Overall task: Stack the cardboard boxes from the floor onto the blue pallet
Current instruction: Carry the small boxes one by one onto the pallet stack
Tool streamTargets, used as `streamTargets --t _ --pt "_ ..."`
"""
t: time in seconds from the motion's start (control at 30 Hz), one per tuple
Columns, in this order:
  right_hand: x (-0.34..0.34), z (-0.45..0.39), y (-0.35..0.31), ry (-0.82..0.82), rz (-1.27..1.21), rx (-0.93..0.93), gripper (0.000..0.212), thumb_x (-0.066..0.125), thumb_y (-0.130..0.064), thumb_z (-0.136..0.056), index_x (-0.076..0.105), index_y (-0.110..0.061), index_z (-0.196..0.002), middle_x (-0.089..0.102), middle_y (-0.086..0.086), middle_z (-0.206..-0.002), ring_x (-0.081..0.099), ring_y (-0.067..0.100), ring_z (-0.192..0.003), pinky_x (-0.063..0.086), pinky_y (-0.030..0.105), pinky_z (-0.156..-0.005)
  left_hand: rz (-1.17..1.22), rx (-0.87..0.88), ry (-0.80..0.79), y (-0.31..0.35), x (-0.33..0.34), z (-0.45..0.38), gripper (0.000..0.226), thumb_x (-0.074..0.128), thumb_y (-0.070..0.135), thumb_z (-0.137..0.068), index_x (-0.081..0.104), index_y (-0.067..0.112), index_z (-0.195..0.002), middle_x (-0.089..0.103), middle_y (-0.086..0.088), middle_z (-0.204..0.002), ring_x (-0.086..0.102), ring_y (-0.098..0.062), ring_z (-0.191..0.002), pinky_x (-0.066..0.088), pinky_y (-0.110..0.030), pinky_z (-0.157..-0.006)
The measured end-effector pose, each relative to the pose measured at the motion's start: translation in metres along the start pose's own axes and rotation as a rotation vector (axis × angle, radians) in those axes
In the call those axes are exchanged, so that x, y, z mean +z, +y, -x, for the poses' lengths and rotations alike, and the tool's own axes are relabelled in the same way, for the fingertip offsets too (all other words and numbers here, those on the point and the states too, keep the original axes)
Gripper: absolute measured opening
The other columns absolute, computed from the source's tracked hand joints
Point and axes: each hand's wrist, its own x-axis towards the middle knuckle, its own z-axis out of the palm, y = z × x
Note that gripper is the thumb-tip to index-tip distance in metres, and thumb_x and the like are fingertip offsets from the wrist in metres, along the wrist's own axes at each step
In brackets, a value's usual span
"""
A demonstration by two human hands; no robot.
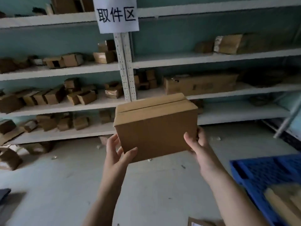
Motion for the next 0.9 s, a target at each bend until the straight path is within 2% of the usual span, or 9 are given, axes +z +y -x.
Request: streamTargets --t 0.1,0.17,0.2,0.3,0.43,0.57,0.7,0.8,0.9 --pt "-0.032 0.013 -0.011 0.210 0.011 -0.016 0.064 0.067 -0.066 -0.053 0.049 -0.043 -0.110 0.066 -0.023 -0.105 0.061 -0.002 -0.101 0.043 0.028 -0.091 0.046 -0.013 -0.210 -0.007 0.032 -0.020 0.045 0.065 0.010 -0.073 0.051 0.035 -0.107 0.068 0.025 -0.096 0.065 0.005 -0.088 0.049 -0.008 -0.060" --pt "-0.050 0.026 -0.016 0.334 0.008 -0.029 0.058 0.070 -0.060 -0.060 0.048 -0.039 -0.110 0.064 -0.018 -0.111 0.060 0.002 -0.104 0.044 0.029 -0.091 0.079 -0.027 -0.334 -0.011 0.055 -0.028 0.045 0.064 0.008 -0.076 0.052 0.037 -0.108 0.067 0.021 -0.102 0.065 0.002 -0.092 0.050 -0.009 -0.063" --pt "-0.058 0.035 -0.019 0.383 0.002 -0.042 0.053 0.073 -0.057 -0.063 0.048 -0.042 -0.107 0.063 -0.021 -0.110 0.060 -0.001 -0.101 0.046 0.026 -0.088 0.097 -0.034 -0.387 -0.014 0.067 -0.030 0.045 0.063 0.005 -0.079 0.052 0.037 -0.108 0.065 0.018 -0.106 0.064 0.001 -0.093 0.050 -0.010 -0.064" --pt "-0.083 0.064 -0.022 0.531 0.008 -0.059 0.043 0.073 -0.056 -0.062 0.044 -0.055 -0.094 0.062 -0.040 -0.089 0.060 -0.015 -0.086 0.046 0.012 -0.069 0.127 -0.045 -0.523 -0.020 0.104 -0.028 0.044 0.056 0.003 -0.084 0.050 0.039 -0.108 0.059 0.010 -0.116 0.062 0.005 -0.090 0.050 -0.009 -0.063" --pt "-0.122 0.109 -0.027 0.733 0.067 -0.082 0.059 0.072 -0.060 -0.059 0.046 -0.045 -0.110 0.064 -0.036 -0.095 0.060 -0.013 -0.090 0.043 0.015 -0.074 0.161 -0.062 -0.705 -0.028 0.159 -0.008 0.044 0.054 0.004 -0.086 0.049 0.044 -0.104 0.056 0.008 -0.115 0.061 0.010 -0.083 0.052 -0.012 -0.062" --pt "-0.165 0.158 -0.041 0.950 0.137 -0.097 0.051 0.067 -0.058 -0.054 0.051 -0.039 -0.098 0.062 -0.041 -0.083 0.059 -0.019 -0.078 0.041 0.021 -0.072 0.192 -0.075 -0.879 -0.032 0.217 0.024 0.044 0.057 0.010 -0.086 0.048 0.049 -0.104 0.056 0.014 -0.115 0.060 0.011 -0.086 0.051 -0.012 -0.063" --pt "-0.210 0.211 -0.061 1.049 0.172 -0.133 0.075 0.067 -0.071 -0.049 0.052 -0.037 -0.113 0.064 -0.022 -0.107 0.063 -0.005 -0.092 0.046 0.016 -0.070 0.214 -0.090 -1.035 -0.023 0.280 0.066 0.043 0.065 0.024 -0.080 0.048 0.056 -0.102 0.057 0.029 -0.107 0.059 0.012 -0.090 0.048 -0.021 -0.071" --pt "-0.254 0.243 -0.079 1.140 0.168 -0.154 0.066 0.068 -0.060 -0.059 0.052 -0.026 -0.114 0.064 -0.007 -0.113 0.062 0.009 -0.100 0.047 0.025 -0.079 0.244 -0.099 -1.080 -0.014 0.332 0.100 0.041 0.064 0.027 -0.078 0.048 0.044 -0.112 0.057 0.022 -0.113 0.059 0.010 -0.093 0.048 -0.022 -0.072" --pt "-0.300 0.276 -0.093 1.177 0.155 -0.164 0.066 0.067 -0.066 -0.055 0.054 -0.031 -0.109 0.064 -0.011 -0.110 0.061 0.008 -0.102 0.045 0.032 -0.086 0.287 -0.090 -1.117 -0.004 0.381 0.138 0.047 0.066 0.028 -0.072 0.048 0.035 -0.115 0.058 0.020 -0.112 0.060 0.008 -0.094 0.052 -0.016 -0.065"
